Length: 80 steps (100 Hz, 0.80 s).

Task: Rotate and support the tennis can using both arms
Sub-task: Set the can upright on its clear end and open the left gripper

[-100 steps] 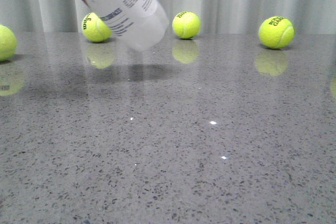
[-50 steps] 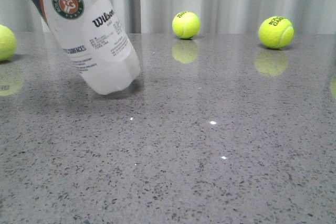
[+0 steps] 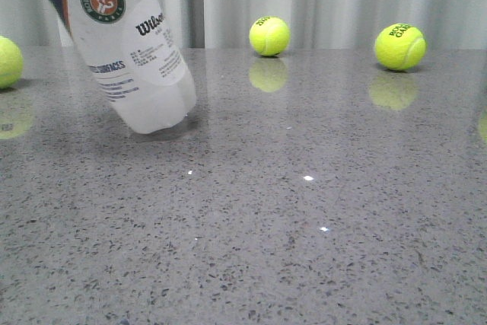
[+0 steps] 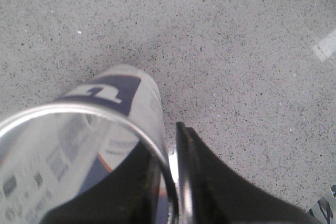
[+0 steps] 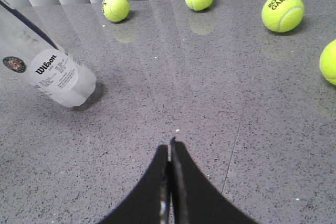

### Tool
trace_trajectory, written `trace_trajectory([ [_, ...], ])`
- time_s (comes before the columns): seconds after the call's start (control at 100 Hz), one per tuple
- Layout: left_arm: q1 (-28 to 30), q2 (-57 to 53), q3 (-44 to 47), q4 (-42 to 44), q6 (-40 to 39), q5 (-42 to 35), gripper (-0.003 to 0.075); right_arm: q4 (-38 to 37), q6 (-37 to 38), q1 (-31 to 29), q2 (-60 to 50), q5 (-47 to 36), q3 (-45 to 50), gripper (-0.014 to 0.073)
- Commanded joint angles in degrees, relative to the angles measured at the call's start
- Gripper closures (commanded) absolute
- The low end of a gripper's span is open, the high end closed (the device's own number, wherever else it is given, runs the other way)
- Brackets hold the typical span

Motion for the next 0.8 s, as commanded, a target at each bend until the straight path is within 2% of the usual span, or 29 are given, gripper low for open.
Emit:
trace_trajectory([
  [0.0,-0.52,-1.69,-2.15,-1.37,-0.50,-1.96,0.0513,-0.63,0.00,-0.41,0.67,-4.64,-1.41,0.0659],
  [0.15,-0.52,-1.69,-2.15,-1.44,-0.50,-3.28,0.0314,-0.63,0.00,-0.41,0.67,-4.64,-1.41,0.0659],
  [0.23,-0.52,-1.69,-2.15,-1.44,-0.50,-4.93,0.0267,-0.63,0.00,-0.41,0.67,-4.64,-1.41,0.0659],
  [0.59,-0.52,-1.91,-2.15,-6.23,1.77,-12.69,0.0272,-0.63,0.00,-0.41,0.67,-4.64,-1.41,0.0659],
  [0.79,-0.74,-5.27,-1.65,-6.65,4.52,-20.09,0.0365,-0.63,0.00,-0.41,0.67,-4.64,-1.41,0.0659],
])
